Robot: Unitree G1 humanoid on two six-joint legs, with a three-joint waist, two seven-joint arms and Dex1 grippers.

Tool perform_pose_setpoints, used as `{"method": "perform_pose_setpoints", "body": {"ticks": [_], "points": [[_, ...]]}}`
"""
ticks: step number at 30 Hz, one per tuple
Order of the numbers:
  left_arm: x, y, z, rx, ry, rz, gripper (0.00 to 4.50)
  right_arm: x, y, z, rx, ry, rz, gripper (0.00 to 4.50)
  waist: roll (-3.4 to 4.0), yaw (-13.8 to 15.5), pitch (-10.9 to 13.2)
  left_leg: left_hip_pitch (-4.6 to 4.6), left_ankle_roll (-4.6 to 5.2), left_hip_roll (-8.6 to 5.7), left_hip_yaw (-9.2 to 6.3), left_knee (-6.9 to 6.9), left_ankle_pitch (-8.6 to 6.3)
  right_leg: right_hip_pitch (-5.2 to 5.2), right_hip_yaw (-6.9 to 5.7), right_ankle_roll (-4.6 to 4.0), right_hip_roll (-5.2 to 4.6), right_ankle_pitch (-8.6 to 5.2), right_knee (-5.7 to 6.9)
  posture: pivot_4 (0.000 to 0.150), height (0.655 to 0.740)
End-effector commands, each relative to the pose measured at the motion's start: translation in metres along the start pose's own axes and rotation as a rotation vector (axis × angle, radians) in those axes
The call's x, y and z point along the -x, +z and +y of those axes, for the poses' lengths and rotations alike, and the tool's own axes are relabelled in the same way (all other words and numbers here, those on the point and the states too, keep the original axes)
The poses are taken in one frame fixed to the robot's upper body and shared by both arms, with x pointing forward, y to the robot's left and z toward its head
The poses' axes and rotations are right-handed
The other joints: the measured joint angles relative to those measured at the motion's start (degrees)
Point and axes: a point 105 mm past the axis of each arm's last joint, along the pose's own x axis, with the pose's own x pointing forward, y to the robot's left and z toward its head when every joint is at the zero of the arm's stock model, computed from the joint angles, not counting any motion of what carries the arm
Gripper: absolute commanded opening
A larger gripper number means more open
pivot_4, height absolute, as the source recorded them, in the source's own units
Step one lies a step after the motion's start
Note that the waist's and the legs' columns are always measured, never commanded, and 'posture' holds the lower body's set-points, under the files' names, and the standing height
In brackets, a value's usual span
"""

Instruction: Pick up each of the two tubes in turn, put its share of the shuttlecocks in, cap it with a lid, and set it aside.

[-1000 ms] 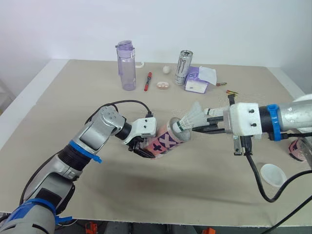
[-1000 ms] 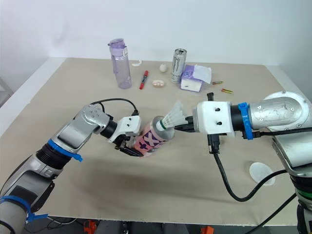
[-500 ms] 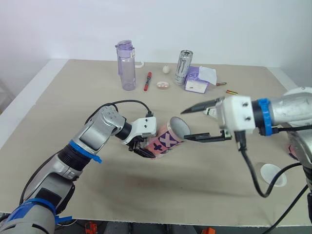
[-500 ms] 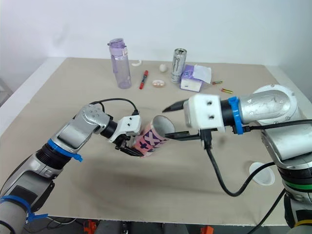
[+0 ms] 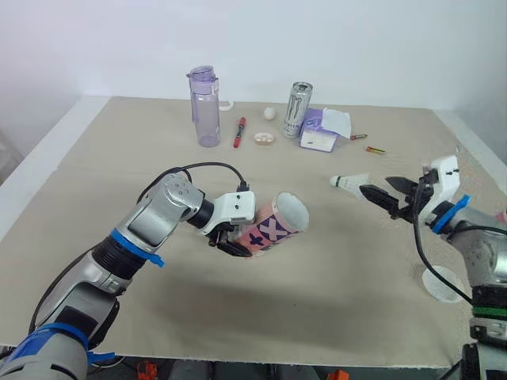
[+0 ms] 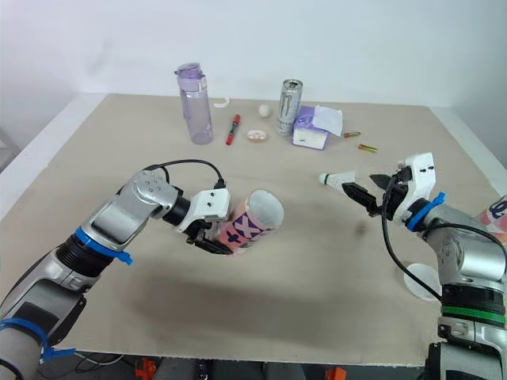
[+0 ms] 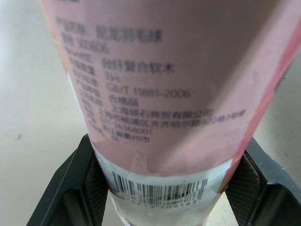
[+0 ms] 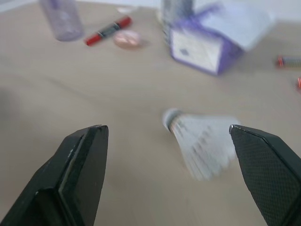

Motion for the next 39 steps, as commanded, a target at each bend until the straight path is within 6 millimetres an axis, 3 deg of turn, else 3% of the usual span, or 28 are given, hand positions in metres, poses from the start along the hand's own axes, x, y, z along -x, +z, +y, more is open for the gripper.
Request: {"method": "perform_pose_setpoints", "body": {"ticks": [1,10,17,21,29,30,31,33,35,39], "points": [[0.0,0.001,-0.002,-0.016,0.007,0.005,2.94,-0.008,0.006,-0.002,0.038,0.012,-0.013,4.43,0.0,0.0,0.0,0.0,0.0,0.0,0.0,0.0,0.0,0.0,0.0,0.0,0.0,0.0,0.0,0.15,0.74],[0.002,-0.002,-0.003,-0.008,0.016,0.01,2.94,-0.035,-0.015,-0.007,-0.003,0.024,0.045,4.43,0.01,-0.1,0.0,0.01,0.0,-0.03,0.01,-0.02,0.0,0.0,0.04,0.03,-0.01,0.03,-0.01,0.15,0.74],[0.003,-0.004,-0.004,0.0,0.021,0.012,2.94,-0.051,-0.017,-0.006,-0.008,0.04,0.053,4.43,0.02,-0.6,0.0,0.04,0.0,-0.01,0.03,-0.05,0.0,0.01,0.06,0.19,0.02,0.16,-0.02,0.15,0.74],[0.004,-0.004,-0.003,0.005,0.035,0.014,2.94,-0.069,-0.015,0.007,-0.018,0.086,0.045,4.43,0.01,-0.7,0.0,0.04,0.0,-0.01,0.03,-0.05,0.0,0.01,0.06,0.19,0.01,0.18,-0.01,0.15,0.74],[0.005,-0.007,-0.005,0.017,0.045,0.018,2.94,-0.082,-0.014,0.009,-0.034,0.079,0.041,4.43,0.02,-1.2,0.0,0.05,0.01,-0.08,-0.01,-0.04,0.01,0.06,0.09,0.2,-0.02,0.22,-0.02,0.15,0.74],[0.005,-0.007,-0.005,0.02,0.047,0.018,2.94,-0.082,-0.013,0.006,-0.036,0.064,0.036,3.9,0.02,-1.2,0.0,0.05,0.01,-0.09,-0.01,-0.06,0.01,0.05,0.09,0.16,-0.02,0.24,-0.02,0.15,0.74],[0.006,-0.007,-0.005,0.022,0.048,0.018,2.94,-0.082,-0.013,0.004,-0.037,0.053,0.033,3.74,0.03,-1.2,0.0,0.05,0.01,-0.09,-0.01,-0.09,0.01,0.05,0.09,0.16,-0.02,0.23,-0.02,0.15,0.74],[0.006,-0.008,-0.005,0.025,0.05,0.02,2.94,-0.08,-0.014,0.0,-0.037,0.037,0.038,2.66,0.03,-1.2,0.0,0.05,0.01,-0.09,-0.03,-0.11,0.01,0.05,0.08,0.15,-0.01,0.23,-0.02,0.15,0.74],[0.006,-0.009,-0.005,0.027,0.051,0.021,2.94,-0.079,-0.015,-0.002,-0.043,0.029,0.041,2.16,0.03,-1.3,0.0,0.06,0.01,-0.09,-0.03,-0.11,0.01,0.05,0.08,0.15,-0.01,0.23,-0.02,0.15,0.74],[0.005,-0.009,-0.005,0.028,0.052,0.021,2.94,-0.08,-0.015,-0.003,-0.056,0.019,0.034,0.63,0.03,-1.3,0.0,0.06,0.01,-0.09,-0.03,-0.11,0.01,0.05,0.09,0.15,-0.01,0.23,-0.02,0.15,0.74]]}}
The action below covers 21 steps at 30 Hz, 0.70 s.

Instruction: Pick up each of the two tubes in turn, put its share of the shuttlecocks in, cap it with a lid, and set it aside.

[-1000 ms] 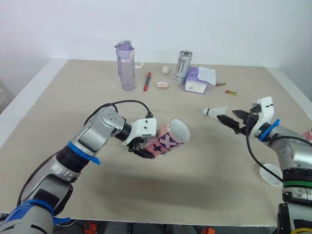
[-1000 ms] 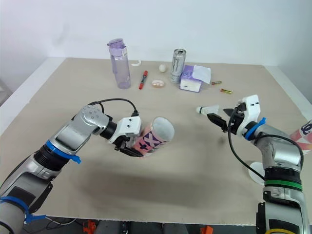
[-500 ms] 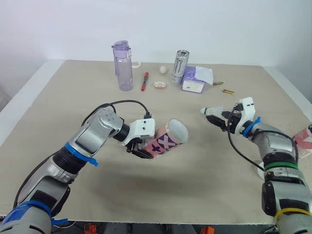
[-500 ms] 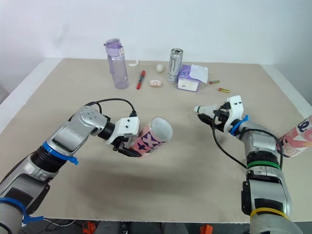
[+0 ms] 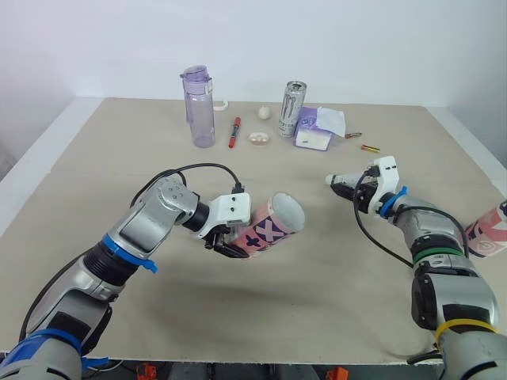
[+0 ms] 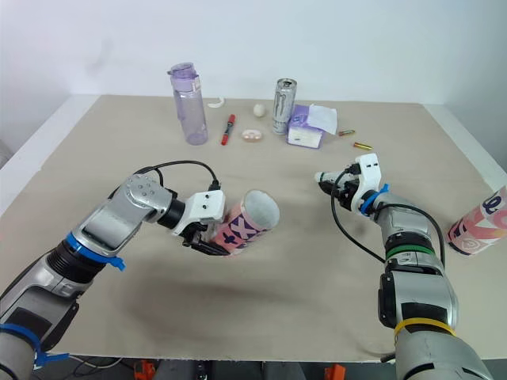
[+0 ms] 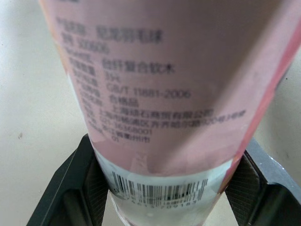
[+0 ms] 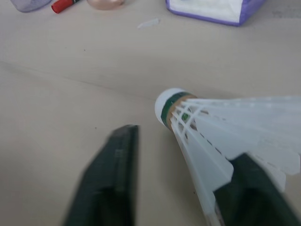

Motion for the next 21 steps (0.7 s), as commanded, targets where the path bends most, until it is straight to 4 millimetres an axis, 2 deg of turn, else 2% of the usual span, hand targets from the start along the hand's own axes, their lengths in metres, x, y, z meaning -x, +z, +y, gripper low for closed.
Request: {"method": "perform_pose_setpoints", "body": {"ticks": [1,2,6,10,12,14,18,21], "points": [[0.001,-0.004,0.0,0.009,0.009,0.016,2.94,0.003,0.023,-0.005,0.018,-0.02,-0.074,0.26,0.0,0.0,0.0,0.0,0.0,0.0,0.0,0.0,0.0,0.0,0.0,0.0,0.0,0.0,0.0,0.15,0.74],[0.0,-0.004,0.001,0.009,0.009,0.016,2.94,0.004,0.023,-0.006,0.02,-0.021,-0.075,0.1,0.0,0.0,0.0,0.0,0.0,0.0,0.0,0.0,0.0,0.0,0.0,0.0,0.0,0.0,0.0,0.15,0.74],[0.0,-0.003,0.0,0.004,0.003,0.014,2.94,0.008,0.03,-0.004,0.061,0.004,-0.109,0.1,0.0,0.0,0.0,0.0,0.0,0.0,0.0,0.0,0.0,0.0,0.0,0.0,0.0,0.0,0.0,0.15,0.74],[-0.001,-0.003,0.0,-0.001,-0.004,0.011,2.94,0.019,0.053,0.008,0.236,0.061,-0.171,0.1,0.01,0.0,0.0,-0.01,0.0,-0.01,-0.01,-0.01,0.0,0.0,0.0,0.03,-0.01,-0.01,0.0,0.15,0.74],[-0.001,-0.002,0.0,-0.002,-0.006,0.01,2.94,0.033,0.073,0.032,0.458,0.147,-0.214,0.1,0.01,0.0,0.0,-0.01,0.0,-0.03,-0.03,-0.01,0.0,0.0,0.0,0.03,-0.01,-0.02,0.0,0.15,0.74],[-0.001,-0.002,0.0,-0.003,-0.008,0.008,2.94,0.051,0.087,0.066,0.709,0.284,-0.226,0.1,0.11,0.2,0.0,-0.04,0.0,-0.06,-0.1,-0.03,0.0,0.01,0.0,0.06,-0.01,-0.05,-0.01,0.15,0.74],[-0.001,-0.003,-0.001,-0.002,-0.013,0.008,2.94,0.088,0.095,0.125,1.111,0.524,-0.158,0.1,0.36,0.1,0.1,-0.09,-0.01,-0.13,-0.16,-0.08,-0.01,-0.03,0.02,0.11,-0.02,-0.13,0.0,0.15,0.74],[-0.003,-0.003,-0.003,-0.001,-0.02,0.007,2.94,0.106,0.098,0.156,1.266,0.638,-0.113,0.1,0.35,0.1,0.1,0.0,-0.01,-0.06,-0.26,-0.06,-0.01,0.04,-0.09,0.32,0.05,-0.35,0.02,0.15,0.74]]}}
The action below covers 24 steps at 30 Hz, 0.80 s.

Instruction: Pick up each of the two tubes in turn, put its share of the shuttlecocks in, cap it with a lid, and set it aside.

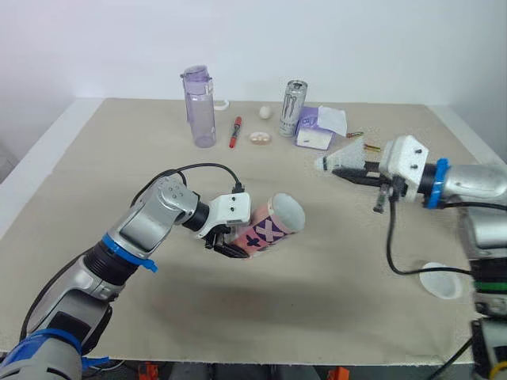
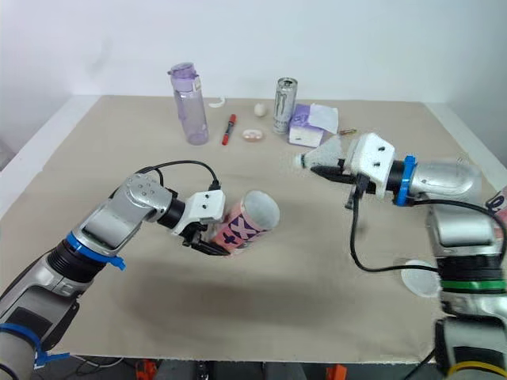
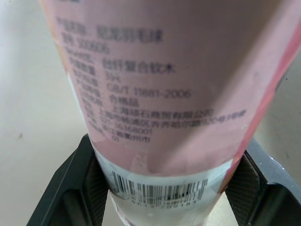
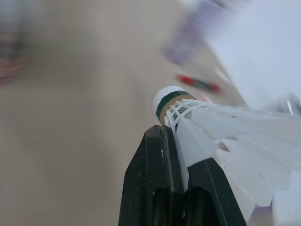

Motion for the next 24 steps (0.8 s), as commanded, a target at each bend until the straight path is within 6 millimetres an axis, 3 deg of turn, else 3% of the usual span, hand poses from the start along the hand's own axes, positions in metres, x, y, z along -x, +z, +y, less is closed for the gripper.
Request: {"method": "perform_pose_setpoints", "body": {"ticks": [1,7,15,17,18,20,22,23,24], "points": [[-0.003,-0.003,-0.003,0.002,-0.014,0.01,2.94,0.0,0.037,0.009,0.144,0.1,-0.032,0.1,-0.02,0.0,0.0,0.0,0.0,0.01,-0.01,0.01,0.0,0.01,0.0,-0.12,0.0,-0.06,0.0,0.15,0.74],[-0.005,0.0,-0.001,-0.005,-0.017,0.005,2.94,-0.012,0.06,0.021,0.229,0.183,-0.047,0.1,-0.05,0.0,0.0,-0.02,0.01,-0.02,0.06,0.15,0.0,0.01,0.03,-0.29,-0.08,-0.11,0.0,0.15,0.74],[-0.005,0.004,0.002,-0.008,-0.01,-0.006,2.94,-0.023,0.064,0.029,0.266,0.255,-0.063,0.1,-0.07,0.6,0.0,-0.07,0.01,-0.03,0.03,0.14,0.0,-0.01,0.0,-0.33,-0.09,-0.14,0.0,0.15,0.74],[-0.005,0.003,0.003,-0.008,-0.007,-0.002,2.94,-0.025,0.069,0.031,0.254,0.272,-0.084,0.87,-0.07,0.7,0.0,-0.07,0.01,-0.02,0.01,0.14,0.0,-0.01,-0.02,-0.33,-0.08,-0.14,0.0,0.15,0.74],[-0.005,0.003,0.003,-0.007,-0.005,-0.001,2.94,-0.024,0.073,0.032,0.238,0.278,-0.096,0.87,-0.07,0.8,0.0,-0.07,0.01,-0.02,0.01,0.14,0.0,0.0,-0.02,-0.33,-0.08,-0.14,0.0,0.15,0.74],[-0.004,0.003,0.003,-0.008,-0.002,-0.001,2.94,-0.021,0.081,0.03,0.177,0.278,-0.127,1.92,-0.07,0.9,0.0,-0.07,0.01,-0.01,0.01,0.14,0.0,-0.01,-0.02,-0.37,-0.08,-0.12,0.01,0.15,0.74],[-0.004,0.002,0.003,-0.008,-0.002,0.001,2.94,-0.017,0.089,0.027,0.118,0.266,-0.156,2.33,-0.07,1.0,0.0,-0.07,0.0,-0.01,0.0,0.14,0.0,-0.01,-0.02,-0.38,-0.08,-0.12,0.01,0.15,0.74],[-0.004,0.002,0.004,-0.009,-0.001,0.002,2.94,-0.015,0.093,0.025,0.07,0.259,-0.173,3.01,-0.07,1.0,0.0,-0.07,0.01,-0.01,0.0,0.14,0.0,-0.01,-0.03,-0.38,-0.08,-0.11,0.01,0.15,0.74],[-0.004,0.001,0.004,-0.009,-0.001,0.004,2.94,-0.012,0.095,0.023,0.025,0.255,-0.186,3.15,-0.07,1.0,0.0,-0.07,0.01,-0.01,0.0,0.14,0.0,-0.01,-0.02,-0.39,-0.08,-0.11,0.01,0.15,0.74]]}}
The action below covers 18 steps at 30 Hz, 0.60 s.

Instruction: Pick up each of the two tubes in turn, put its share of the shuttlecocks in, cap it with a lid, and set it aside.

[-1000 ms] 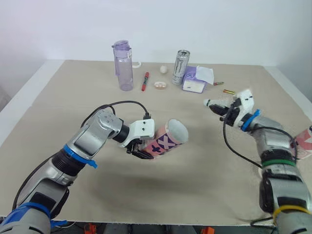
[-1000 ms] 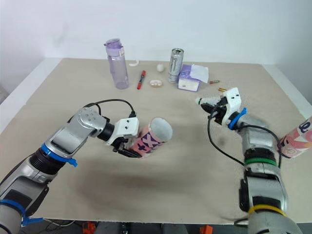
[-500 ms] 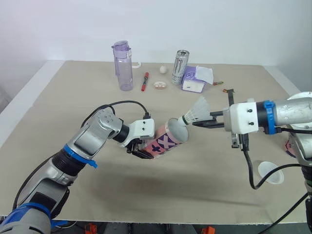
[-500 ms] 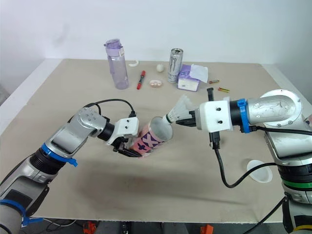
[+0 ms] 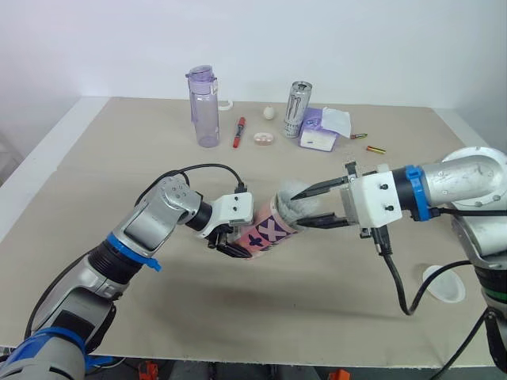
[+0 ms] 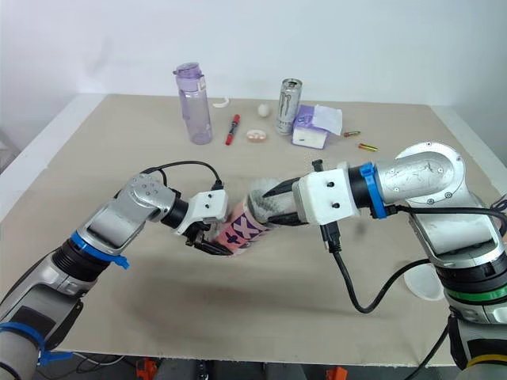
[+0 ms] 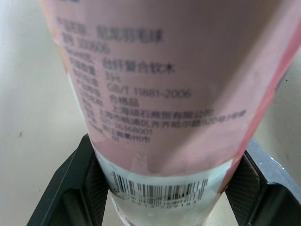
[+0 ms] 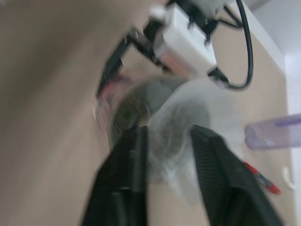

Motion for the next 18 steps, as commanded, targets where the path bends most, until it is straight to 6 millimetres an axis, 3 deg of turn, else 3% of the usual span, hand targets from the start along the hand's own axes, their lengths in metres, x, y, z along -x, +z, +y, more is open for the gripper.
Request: {"method": "perform_pose_setpoints", "body": {"ticks": [1,2,4,8,11,12,15,16,18], "points": [[0.0,-0.002,0.002,-0.006,0.006,0.017,2.94,0.018,0.029,-0.014,-0.121,-0.066,-0.107,3.61,-0.01,0.1,0.0,0.0,0.0,0.0,0.0,0.0,0.0,-0.01,0.0,-0.03,0.0,0.02,0.0,0.15,0.74],[0.0,-0.002,0.002,-0.007,0.005,0.018,2.94,0.021,0.03,-0.016,-0.174,-0.081,-0.125,4.11,-0.01,0.1,0.0,0.0,0.0,0.02,-0.01,0.0,0.0,0.0,-0.01,-0.23,0.0,0.14,0.0,0.15,0.74],[-0.001,-0.001,0.002,-0.01,0.003,0.017,2.94,0.033,0.023,-0.021,-0.268,-0.104,-0.108,4.42,-0.01,0.1,0.0,0.0,0.0,0.02,-0.02,0.0,0.0,0.0,-0.02,-0.23,0.0,0.14,0.0,0.15,0.74],[-0.002,0.003,0.003,-0.021,-0.001,0.013,2.94,0.045,0.005,-0.029,-0.362,-0.158,-0.05,4.42,-0.03,0.2,0.0,0.0,0.0,0.03,-0.02,0.0,0.0,-0.01,-0.05,-0.28,-0.01,0.12,0.0,0.15,0.74],[-0.003,0.006,0.004,-0.03,-0.006,0.007,2.94,0.035,-0.003,-0.026,-0.361,-0.127,-0.01,3.42,-0.03,0.2,0.0,0.0,0.0,0.05,0.0,-0.01,0.0,-0.03,-0.08,-0.29,0.01,0.1,0.0,0.15,0.74],[-0.003,0.007,0.004,-0.032,-0.007,0.006,2.94,0.03,-0.001,-0.024,-0.356,-0.106,-0.014,3.42,-0.02,0.2,0.0,0.0,0.0,0.05,0.0,-0.01,0.0,-0.04,-0.08,-0.28,0.0,0.09,0.0,0.15,0.74],[-0.004,0.009,0.006,-0.034,-0.007,0.002,2.94,0.014,-0.003,-0.018,-0.313,-0.032,0.013,2.14,-0.02,0.2,0.0,-0.03,0.0,0.04,0.02,-0.01,0.0,-0.06,-0.08,-0.24,-0.01,0.08,0.0,0.15,0.74],[-0.004,0.01,0.006,-0.036,-0.007,-0.001,2.94,0.008,-0.007,-0.015,-0.297,-0.002,0.032,2.06,-0.02,0.2,0.0,-0.03,0.0,0.04,0.02,-0.01,0.0,-0.07,-0.08,-0.24,0.0,0.08,0.0,0.15,0.74],[-0.005,0.01,0.005,-0.036,-0.009,-0.003,2.94,-0.002,-0.014,-0.012,-0.259,0.035,0.06,1.24,-0.02,0.3,0.0,-0.05,0.0,0.0,0.01,0.0,0.0,-0.07,-0.08,-0.23,-0.02,0.07,0.0,0.15,0.74]]}}
